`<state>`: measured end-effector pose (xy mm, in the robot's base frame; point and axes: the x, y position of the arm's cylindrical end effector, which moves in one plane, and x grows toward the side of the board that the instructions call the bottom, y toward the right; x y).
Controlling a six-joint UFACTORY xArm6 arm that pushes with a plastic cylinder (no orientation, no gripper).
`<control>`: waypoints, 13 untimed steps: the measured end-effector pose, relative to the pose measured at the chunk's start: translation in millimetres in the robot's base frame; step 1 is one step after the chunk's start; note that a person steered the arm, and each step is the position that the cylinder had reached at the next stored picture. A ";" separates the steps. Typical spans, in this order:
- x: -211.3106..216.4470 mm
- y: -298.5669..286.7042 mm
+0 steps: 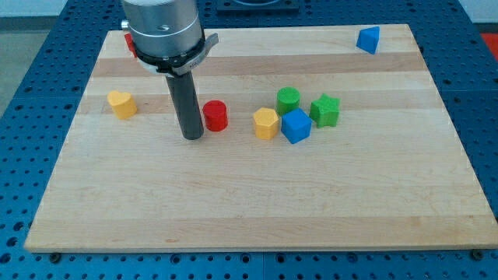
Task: Slide the red circle to the left of the green circle
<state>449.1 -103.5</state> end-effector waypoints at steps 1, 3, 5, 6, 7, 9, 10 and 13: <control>-12.1 1.2; -13.5 32.3; -18.7 44.6; -24.4 51.9; -24.7 54.9; -25.8 59.4; -26.6 60.5; -52.5 31.9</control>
<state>396.7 -71.5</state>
